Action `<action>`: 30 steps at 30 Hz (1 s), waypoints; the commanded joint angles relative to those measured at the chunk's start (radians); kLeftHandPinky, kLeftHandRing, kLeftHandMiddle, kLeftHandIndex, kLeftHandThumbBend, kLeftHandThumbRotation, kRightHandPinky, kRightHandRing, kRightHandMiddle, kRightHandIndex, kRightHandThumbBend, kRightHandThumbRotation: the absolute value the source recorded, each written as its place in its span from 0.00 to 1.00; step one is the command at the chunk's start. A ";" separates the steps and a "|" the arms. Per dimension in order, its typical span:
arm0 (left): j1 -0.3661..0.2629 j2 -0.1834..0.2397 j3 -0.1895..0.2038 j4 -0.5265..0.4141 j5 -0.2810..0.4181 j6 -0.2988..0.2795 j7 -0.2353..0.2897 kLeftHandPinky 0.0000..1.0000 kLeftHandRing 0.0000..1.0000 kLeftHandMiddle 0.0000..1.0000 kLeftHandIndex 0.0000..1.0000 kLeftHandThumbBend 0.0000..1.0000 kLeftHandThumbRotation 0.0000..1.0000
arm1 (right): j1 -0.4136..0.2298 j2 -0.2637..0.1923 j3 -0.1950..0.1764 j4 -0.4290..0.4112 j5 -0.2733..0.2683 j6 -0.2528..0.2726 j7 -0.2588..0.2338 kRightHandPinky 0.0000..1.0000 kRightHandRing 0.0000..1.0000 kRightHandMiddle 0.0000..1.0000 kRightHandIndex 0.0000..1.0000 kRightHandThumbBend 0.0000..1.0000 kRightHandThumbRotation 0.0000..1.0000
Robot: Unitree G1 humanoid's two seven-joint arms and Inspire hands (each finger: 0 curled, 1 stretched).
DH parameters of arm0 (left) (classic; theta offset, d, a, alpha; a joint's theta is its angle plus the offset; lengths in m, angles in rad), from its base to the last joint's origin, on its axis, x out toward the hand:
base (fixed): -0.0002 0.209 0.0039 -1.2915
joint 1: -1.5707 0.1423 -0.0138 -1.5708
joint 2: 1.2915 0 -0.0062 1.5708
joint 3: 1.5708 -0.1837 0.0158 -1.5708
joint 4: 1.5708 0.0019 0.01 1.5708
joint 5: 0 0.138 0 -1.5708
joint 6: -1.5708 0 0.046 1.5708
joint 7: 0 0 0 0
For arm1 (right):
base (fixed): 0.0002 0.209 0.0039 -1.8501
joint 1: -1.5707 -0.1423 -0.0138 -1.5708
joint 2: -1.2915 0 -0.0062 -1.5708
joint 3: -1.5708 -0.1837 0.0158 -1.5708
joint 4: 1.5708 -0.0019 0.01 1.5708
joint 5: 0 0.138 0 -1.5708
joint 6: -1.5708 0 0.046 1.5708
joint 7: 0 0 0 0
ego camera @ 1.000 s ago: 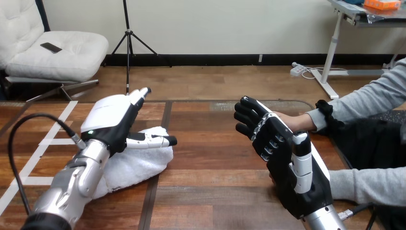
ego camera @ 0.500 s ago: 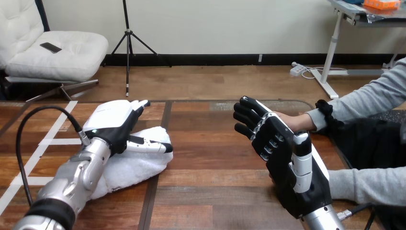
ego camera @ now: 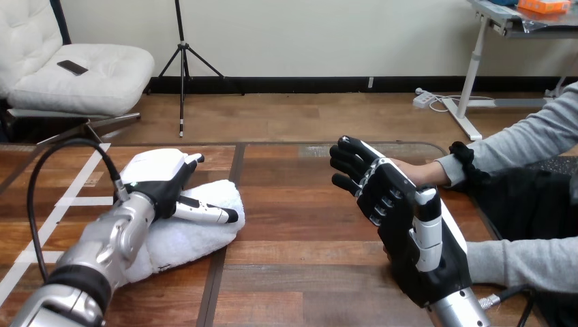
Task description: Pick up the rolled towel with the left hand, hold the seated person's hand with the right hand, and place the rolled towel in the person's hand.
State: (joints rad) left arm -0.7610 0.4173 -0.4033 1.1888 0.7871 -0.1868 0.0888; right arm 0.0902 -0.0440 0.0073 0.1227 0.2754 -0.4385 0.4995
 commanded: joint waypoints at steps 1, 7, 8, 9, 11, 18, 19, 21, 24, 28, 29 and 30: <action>-0.102 -0.008 -0.024 0.041 -0.006 0.024 -0.036 0.93 0.93 0.94 0.93 1.00 0.70 | -0.072 0.009 0.006 -0.013 0.000 -0.022 -0.004 0.90 0.91 0.88 0.86 0.97 1.00; -0.115 -0.020 -0.015 0.064 -0.040 0.063 -0.111 0.94 0.93 0.94 0.93 1.00 0.69 | -0.072 0.009 0.008 -0.015 -0.001 -0.023 -0.007 0.90 0.92 0.88 0.86 0.98 1.00; -0.117 -0.022 -0.014 0.067 -0.045 0.071 -0.123 0.93 0.93 0.94 0.94 1.00 0.68 | -0.072 0.010 0.008 -0.015 -0.003 -0.024 -0.009 0.90 0.92 0.88 0.86 0.98 1.00; -0.118 -0.023 -0.013 0.068 -0.050 0.076 -0.132 0.93 0.93 0.94 0.94 1.00 0.67 | -0.072 0.010 0.008 -0.015 -0.004 -0.025 -0.010 0.90 0.92 0.88 0.86 0.98 1.00; -0.124 -0.029 -0.007 0.073 -0.068 0.101 -0.168 0.92 0.94 0.94 0.94 1.00 0.66 | -0.071 0.011 0.008 -0.017 -0.004 -0.025 -0.013 0.90 0.92 0.88 0.86 0.98 1.00; -0.134 -0.036 -0.020 0.077 -0.090 0.144 -0.237 0.85 0.96 0.96 0.95 1.00 0.64 | -0.070 0.013 0.010 -0.021 -0.003 -0.026 -0.016 0.90 0.91 0.88 0.86 0.97 1.00; -0.135 -0.036 -0.023 0.078 -0.091 0.147 -0.243 0.85 0.96 0.96 0.95 1.00 0.63 | -0.070 0.012 0.010 -0.021 -0.003 -0.026 -0.016 0.90 0.91 0.88 0.86 0.97 1.00; -0.135 -0.037 -0.027 0.078 -0.092 0.151 -0.250 0.84 0.96 0.96 0.95 1.00 0.63 | -0.070 0.012 0.011 -0.022 -0.004 -0.026 -0.017 0.90 0.91 0.88 0.86 0.97 1.00; -0.135 -0.038 -0.029 0.078 -0.095 0.157 -0.260 0.84 0.97 0.96 0.95 1.00 0.62 | -0.070 0.011 0.012 -0.023 -0.002 -0.026 -0.018 0.90 0.91 0.88 0.86 0.97 1.00; -0.135 -0.039 -0.028 0.077 -0.101 0.159 -0.272 0.84 0.98 0.97 0.95 1.00 0.62 | -0.069 0.010 0.013 -0.024 0.001 -0.027 -0.017 0.90 0.91 0.88 0.86 0.97 1.00; -0.135 -0.039 -0.028 0.076 -0.103 0.159 -0.274 0.85 0.98 0.97 0.95 1.00 0.62 | -0.069 0.010 0.013 -0.024 0.001 -0.027 -0.017 0.90 0.91 0.88 0.86 0.97 1.00; -0.134 -0.039 -0.028 0.076 -0.104 0.159 -0.276 0.85 0.98 0.97 0.95 1.00 0.62 | -0.069 0.010 0.013 -0.024 0.001 -0.027 -0.018 0.90 0.91 0.88 0.86 0.97 1.00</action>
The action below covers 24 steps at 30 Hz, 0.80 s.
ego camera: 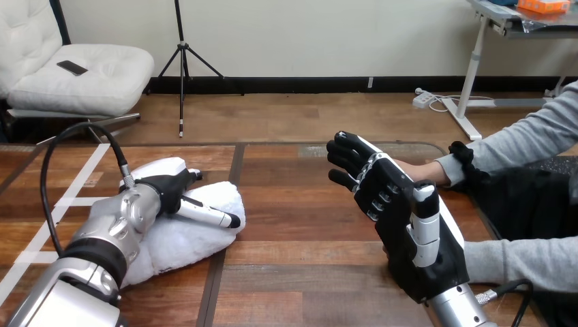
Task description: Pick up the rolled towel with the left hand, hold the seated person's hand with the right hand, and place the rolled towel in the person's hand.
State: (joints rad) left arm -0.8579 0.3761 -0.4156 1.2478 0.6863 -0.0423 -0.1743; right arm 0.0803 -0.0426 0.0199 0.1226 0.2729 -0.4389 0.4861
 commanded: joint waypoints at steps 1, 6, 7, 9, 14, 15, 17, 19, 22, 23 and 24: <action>-0.038 0.001 -0.015 0.016 -0.005 0.015 -0.016 0.85 0.98 0.97 0.95 1.00 0.62 | -0.059 0.008 0.000 -0.024 0.003 -0.026 -0.005 0.90 0.91 0.88 0.86 0.97 1.00; -0.038 0.001 -0.020 0.015 -0.010 0.017 -0.030 0.88 0.99 0.97 0.95 1.00 0.62 | -0.060 0.007 0.000 -0.023 0.000 -0.028 -0.007 0.90 0.91 0.88 0.86 0.97 1.00; -0.040 0.000 -0.020 0.016 -0.012 0.017 -0.038 0.88 0.99 0.97 0.95 1.00 0.62 | -0.061 0.007 0.000 -0.023 0.001 -0.029 -0.007 0.90 0.91 0.88 0.86 0.97 1.00; -0.041 -0.001 -0.019 0.015 -0.015 0.018 -0.049 0.89 0.99 0.98 0.95 1.00 0.63 | -0.061 0.007 0.000 -0.022 0.001 -0.030 -0.007 0.90 0.91 0.88 0.86 0.97 1.00; -0.045 -0.003 -0.014 0.011 -0.028 0.017 -0.086 0.93 1.00 0.99 0.96 1.00 0.63 | -0.061 0.007 0.001 -0.023 0.004 -0.030 -0.008 0.90 0.91 0.88 0.86 0.96 1.00; -0.045 -0.003 -0.013 0.010 -0.030 0.016 -0.090 0.94 1.00 0.99 0.96 1.00 0.63 | -0.061 0.007 0.001 -0.023 0.005 -0.029 -0.008 0.90 0.91 0.88 0.86 0.96 1.00; -0.047 -0.004 -0.013 0.009 -0.033 0.017 -0.106 0.94 1.00 0.99 0.97 1.00 0.64 | -0.061 0.007 0.001 -0.023 0.007 -0.028 -0.008 0.90 0.91 0.88 0.86 0.96 1.00; -0.050 -0.004 -0.018 0.008 -0.033 0.019 -0.120 0.94 1.00 0.99 0.97 1.00 0.64 | -0.062 0.006 0.000 -0.023 0.008 -0.028 -0.008 0.90 0.91 0.88 0.86 0.96 1.00; -0.055 -0.004 -0.027 0.007 -0.028 0.020 -0.144 0.94 1.00 1.00 0.98 1.00 0.66 | -0.061 0.007 0.000 -0.023 0.006 -0.028 -0.010 0.89 0.91 0.88 0.86 0.95 1.00; -0.056 -0.004 -0.029 0.007 -0.026 0.019 -0.152 0.94 1.00 1.00 0.98 1.00 0.67 | -0.061 0.007 0.000 -0.023 0.006 -0.028 -0.011 0.89 0.91 0.88 0.86 0.95 1.00; -0.058 -0.004 -0.031 0.007 -0.024 0.019 -0.157 0.94 1.00 1.00 0.98 1.00 0.68 | -0.061 0.007 0.000 -0.023 0.006 -0.029 -0.011 0.89 0.91 0.88 0.86 0.95 1.00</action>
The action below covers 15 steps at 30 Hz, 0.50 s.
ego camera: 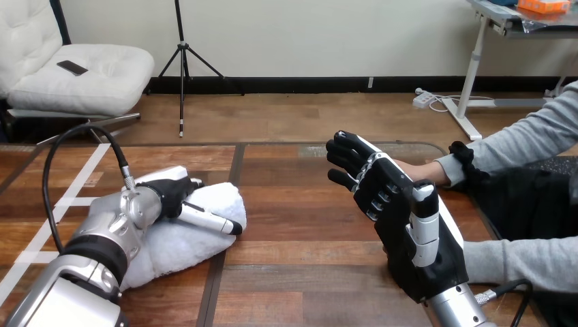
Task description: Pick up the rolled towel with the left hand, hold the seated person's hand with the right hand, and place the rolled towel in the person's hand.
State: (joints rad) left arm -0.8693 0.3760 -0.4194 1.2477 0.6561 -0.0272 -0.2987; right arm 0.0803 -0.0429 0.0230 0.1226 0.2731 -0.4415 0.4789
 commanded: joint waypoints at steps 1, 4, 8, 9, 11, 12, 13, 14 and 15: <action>-0.049 -0.005 -0.031 0.007 0.008 0.004 -0.045 0.94 1.00 1.00 0.98 1.00 0.68 | -0.061 0.007 -0.004 -0.023 0.005 -0.026 -0.005 0.89 0.91 0.88 0.86 0.95 1.00; -0.057 -0.006 -0.037 0.007 0.011 0.007 -0.075 0.94 1.00 0.99 0.99 1.00 0.70 | -0.060 0.006 -0.004 -0.024 0.002 -0.026 -0.008 0.89 0.91 0.88 0.86 0.94 1.00; -0.069 -0.009 -0.039 0.006 0.009 0.016 -0.121 0.95 1.00 1.00 1.00 1.00 0.73 | -0.060 0.005 -0.005 -0.022 0.001 -0.029 -0.008 0.89 0.91 0.88 0.86 0.93 1.00; -0.070 -0.009 -0.039 0.005 0.008 0.019 -0.129 0.95 1.00 1.00 1.00 1.00 0.74 | -0.060 0.005 -0.005 -0.022 0.002 -0.030 -0.008 0.89 0.91 0.88 0.86 0.93 1.00; -0.077 -0.011 -0.041 0.004 0.008 0.025 -0.153 0.95 0.99 0.99 1.00 1.00 0.74 | -0.061 0.004 -0.006 -0.020 0.003 -0.031 -0.007 0.89 0.91 0.88 0.86 0.93 1.00; -0.079 -0.012 -0.042 0.003 0.008 0.027 -0.160 0.95 0.99 0.99 1.00 1.00 0.75 | -0.061 0.004 -0.006 -0.020 0.003 -0.031 -0.007 0.89 0.91 0.88 0.86 0.92 1.00; -0.084 -0.013 -0.044 0.003 0.009 0.031 -0.175 0.95 0.98 0.99 1.00 1.00 0.75 | -0.062 0.004 -0.007 -0.019 0.003 -0.032 -0.008 0.89 0.91 0.88 0.87 0.92 1.00; -0.086 -0.013 -0.045 0.002 0.009 0.033 -0.185 0.94 0.98 0.99 1.00 1.00 0.75 | -0.061 0.005 -0.007 -0.020 0.002 -0.032 -0.009 0.89 0.91 0.88 0.87 0.92 1.00; -0.088 -0.013 -0.046 0.001 0.010 0.035 -0.192 0.94 0.98 0.99 1.00 1.00 0.76 | -0.061 0.005 -0.006 -0.021 0.001 -0.032 -0.009 0.89 0.91 0.88 0.87 0.92 1.00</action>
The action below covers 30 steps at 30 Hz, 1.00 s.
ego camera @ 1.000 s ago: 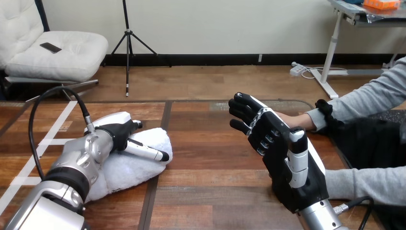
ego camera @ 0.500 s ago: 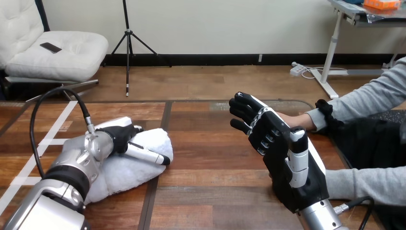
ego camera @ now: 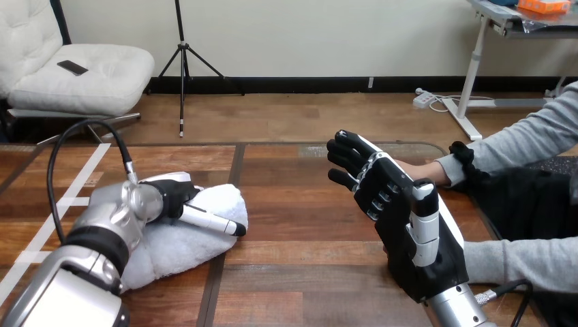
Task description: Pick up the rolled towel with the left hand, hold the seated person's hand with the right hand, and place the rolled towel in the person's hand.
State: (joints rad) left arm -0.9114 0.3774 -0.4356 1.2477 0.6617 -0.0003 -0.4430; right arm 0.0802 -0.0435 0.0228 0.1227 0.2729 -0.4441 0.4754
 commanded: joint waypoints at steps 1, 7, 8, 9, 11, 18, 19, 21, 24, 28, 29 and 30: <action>-0.050 -0.016 -0.034 0.001 0.007 0.015 -0.061 0.93 0.97 0.99 1.00 1.00 0.76 | -0.061 0.005 -0.007 -0.020 0.001 -0.030 -0.006 0.89 0.91 0.88 0.87 0.92 1.00; -0.068 -0.022 -0.058 -0.004 0.022 0.046 -0.108 0.88 0.94 0.97 1.00 1.00 0.76 | -0.061 0.003 -0.007 -0.017 0.000 -0.032 -0.006 0.89 0.91 0.88 0.87 0.91 1.00; -0.070 -0.023 -0.061 -0.005 0.024 0.049 -0.114 0.87 0.93 0.97 0.99 1.00 0.75 | -0.061 0.003 -0.007 -0.017 -0.001 -0.033 -0.006 0.89 0.91 0.88 0.87 0.91 1.00; -0.072 -0.023 -0.064 -0.007 0.026 0.052 -0.118 0.86 0.93 0.96 0.99 1.00 0.75 | -0.061 0.002 -0.007 -0.017 -0.001 -0.034 -0.006 0.89 0.91 0.89 0.87 0.91 1.00; -0.077 -0.026 -0.071 -0.009 0.032 0.057 -0.131 0.84 0.91 0.95 0.96 1.00 0.72 | -0.061 0.003 -0.007 -0.014 0.000 -0.036 -0.006 0.89 0.91 0.89 0.87 0.91 1.00; -0.086 -0.032 -0.099 -0.025 0.045 0.078 -0.147 0.79 0.86 0.90 0.89 1.00 0.62 | -0.059 0.002 -0.009 -0.012 -0.004 -0.038 -0.011 0.89 0.91 0.89 0.87 0.90 1.00; -0.087 -0.035 -0.104 -0.030 0.049 0.087 -0.148 0.79 0.85 0.89 0.88 1.00 0.61 | -0.060 0.002 -0.009 -0.011 -0.003 -0.039 -0.011 0.89 0.91 0.88 0.87 0.90 1.00; -0.087 -0.038 -0.108 -0.037 0.053 0.097 -0.148 0.78 0.84 0.88 0.87 1.00 0.58 | -0.060 0.001 -0.009 -0.010 -0.001 -0.040 -0.010 0.89 0.91 0.88 0.87 0.90 1.00; -0.087 -0.048 -0.116 -0.052 0.065 0.138 -0.138 0.76 0.83 0.88 0.86 1.00 0.52 | -0.059 0.000 -0.010 -0.010 0.000 -0.037 -0.009 0.89 0.91 0.88 0.87 0.89 1.00; -0.079 -0.058 -0.139 -0.083 0.090 0.176 -0.095 0.67 0.78 0.84 0.82 1.00 0.43 | -0.058 -0.001 -0.011 -0.009 -0.002 -0.036 -0.012 0.89 0.91 0.88 0.87 0.88 1.00; -0.075 -0.058 -0.144 -0.091 0.094 0.177 -0.084 0.63 0.75 0.81 0.80 1.00 0.40 | -0.058 -0.001 -0.012 -0.009 -0.003 -0.037 -0.013 0.88 0.91 0.88 0.87 0.88 1.00; -0.073 -0.058 -0.148 -0.097 0.097 0.179 -0.077 0.59 0.72 0.79 0.77 1.00 0.37 | -0.058 -0.002 -0.012 -0.009 -0.003 -0.037 -0.013 0.88 0.91 0.88 0.87 0.88 1.00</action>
State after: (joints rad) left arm -0.9745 0.3406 -0.5452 1.1992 0.7294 0.1592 -0.5471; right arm 0.0802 -0.0455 0.0205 0.1227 0.2719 -0.4542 0.4692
